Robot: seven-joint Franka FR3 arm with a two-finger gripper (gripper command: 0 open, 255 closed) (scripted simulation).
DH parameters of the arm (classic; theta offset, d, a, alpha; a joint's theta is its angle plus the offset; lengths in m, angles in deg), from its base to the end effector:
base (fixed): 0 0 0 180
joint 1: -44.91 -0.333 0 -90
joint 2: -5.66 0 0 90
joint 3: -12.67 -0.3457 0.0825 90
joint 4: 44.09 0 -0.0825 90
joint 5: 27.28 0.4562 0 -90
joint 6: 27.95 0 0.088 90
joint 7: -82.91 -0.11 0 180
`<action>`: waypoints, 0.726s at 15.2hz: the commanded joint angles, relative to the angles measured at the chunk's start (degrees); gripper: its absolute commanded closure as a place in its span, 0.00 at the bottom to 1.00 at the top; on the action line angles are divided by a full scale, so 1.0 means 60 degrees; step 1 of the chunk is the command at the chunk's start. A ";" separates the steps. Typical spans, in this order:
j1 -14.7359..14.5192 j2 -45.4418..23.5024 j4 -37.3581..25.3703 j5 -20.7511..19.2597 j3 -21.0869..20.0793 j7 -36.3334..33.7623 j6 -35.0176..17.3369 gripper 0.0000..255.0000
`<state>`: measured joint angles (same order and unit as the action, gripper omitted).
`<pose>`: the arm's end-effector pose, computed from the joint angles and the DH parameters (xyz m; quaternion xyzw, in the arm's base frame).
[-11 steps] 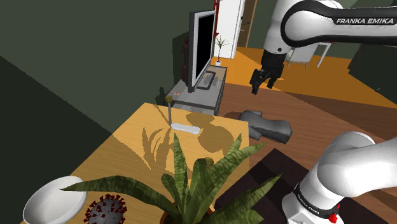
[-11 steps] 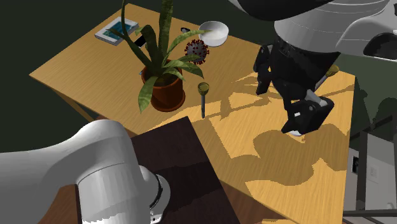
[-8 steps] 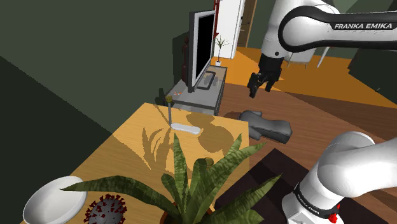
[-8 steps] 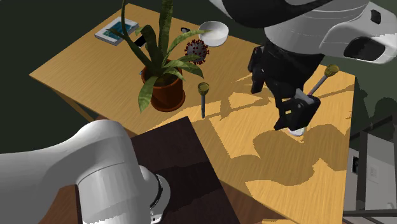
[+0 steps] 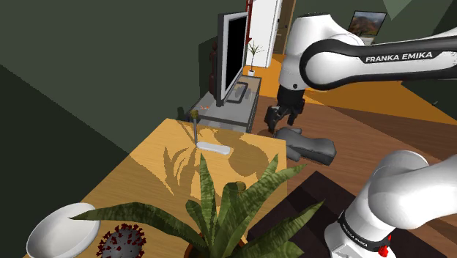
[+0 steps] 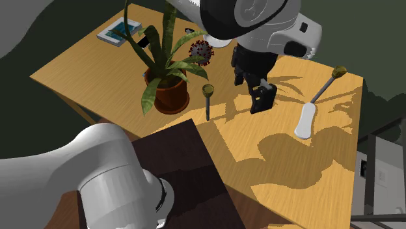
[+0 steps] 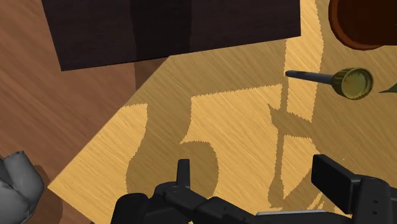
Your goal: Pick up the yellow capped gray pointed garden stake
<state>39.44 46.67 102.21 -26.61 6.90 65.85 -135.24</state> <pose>0.3817 0.0782 0.4990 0.9974 -0.0641 0.0222 0.0229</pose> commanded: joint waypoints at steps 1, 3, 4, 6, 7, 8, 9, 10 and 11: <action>-0.0189 -0.0162 0.0311 0.0259 -0.0336 -0.0399 -0.0451 0.00; -0.0373 -0.0437 0.0473 0.0503 -0.0677 -0.0787 -0.0870 0.00; -0.0463 -0.0596 0.0536 0.0620 -0.0851 -0.0981 -0.1085 0.00; -0.0633 -0.0959 0.0625 0.0844 -0.1203 -0.1368 -0.1528 0.00; -0.0713 -0.1162 0.0651 0.0948 -0.1381 -0.1563 -0.1754 0.00; -0.0789 -0.1379 0.0663 0.1044 -0.1560 -0.1758 -0.1983 0.00; -0.0860 -0.1610 0.0663 0.1132 -0.1740 -0.1955 -0.2213 0.00; -0.0925 -0.1853 0.0651 0.1211 -0.1922 -0.2154 -0.2445 0.00; -0.0985 -0.2109 0.0625 0.1279 -0.2104 -0.2356 -0.2677 0.00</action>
<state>33.80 35.79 106.12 -19.32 -4.70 52.88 -149.62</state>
